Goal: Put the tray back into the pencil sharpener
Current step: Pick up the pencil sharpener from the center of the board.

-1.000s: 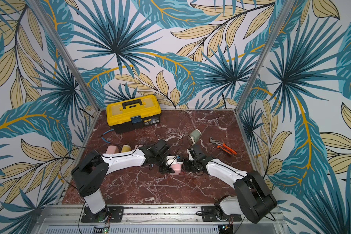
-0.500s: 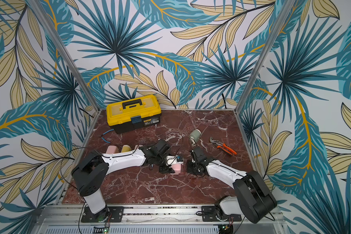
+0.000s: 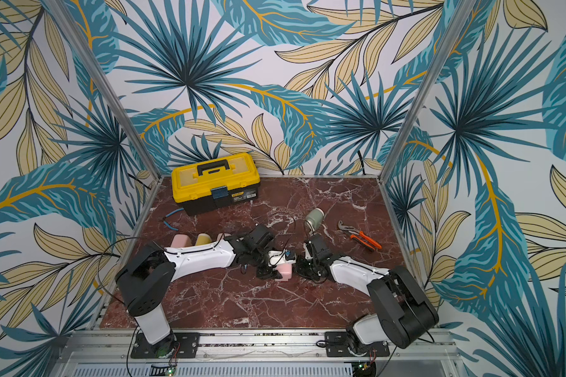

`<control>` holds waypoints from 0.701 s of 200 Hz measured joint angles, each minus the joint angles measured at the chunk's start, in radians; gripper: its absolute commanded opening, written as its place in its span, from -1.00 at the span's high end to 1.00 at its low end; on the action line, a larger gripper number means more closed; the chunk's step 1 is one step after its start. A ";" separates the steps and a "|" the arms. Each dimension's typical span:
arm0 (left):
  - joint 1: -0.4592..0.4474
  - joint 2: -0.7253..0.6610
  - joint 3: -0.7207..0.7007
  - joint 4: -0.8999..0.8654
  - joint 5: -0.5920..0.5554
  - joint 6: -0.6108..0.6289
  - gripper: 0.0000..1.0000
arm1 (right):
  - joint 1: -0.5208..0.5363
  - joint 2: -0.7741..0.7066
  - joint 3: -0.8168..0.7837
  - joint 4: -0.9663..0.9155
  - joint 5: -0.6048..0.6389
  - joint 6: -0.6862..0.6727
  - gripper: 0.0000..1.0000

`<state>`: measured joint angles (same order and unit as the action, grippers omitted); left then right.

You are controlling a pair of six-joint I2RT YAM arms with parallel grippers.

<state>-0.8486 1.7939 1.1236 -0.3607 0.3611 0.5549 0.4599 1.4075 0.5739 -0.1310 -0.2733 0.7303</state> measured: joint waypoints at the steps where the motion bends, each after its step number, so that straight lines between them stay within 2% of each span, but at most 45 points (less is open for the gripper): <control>1: 0.000 0.000 0.000 0.000 -0.001 -0.002 0.25 | 0.001 -0.005 0.000 -0.003 0.004 0.000 0.57; 16: -0.001 0.000 0.000 0.006 -0.014 -0.033 0.41 | 0.004 -0.080 -0.006 -0.060 0.065 0.011 0.56; 31: -0.005 -0.004 0.000 0.010 -0.034 -0.084 0.71 | 0.005 -0.179 -0.011 -0.124 0.142 0.024 0.56; 50: -0.014 -0.017 0.000 0.014 -0.081 -0.183 1.00 | 0.005 -0.294 -0.016 -0.193 0.226 0.035 0.55; 86: -0.037 -0.080 0.000 0.032 -0.215 -0.444 1.00 | 0.005 -0.407 -0.019 -0.275 0.321 0.052 0.56; 113: -0.061 -0.139 0.000 0.037 -0.413 -0.712 1.00 | 0.005 -0.408 -0.019 -0.305 0.346 0.056 0.56; 140: -0.069 -0.157 0.000 0.048 -0.553 -0.945 1.00 | 0.005 -0.390 -0.018 -0.320 0.349 0.055 0.56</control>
<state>-0.9180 1.6367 1.1233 -0.3122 -0.1921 -0.3901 0.4644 1.0172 0.5556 -0.4507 0.0753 0.7856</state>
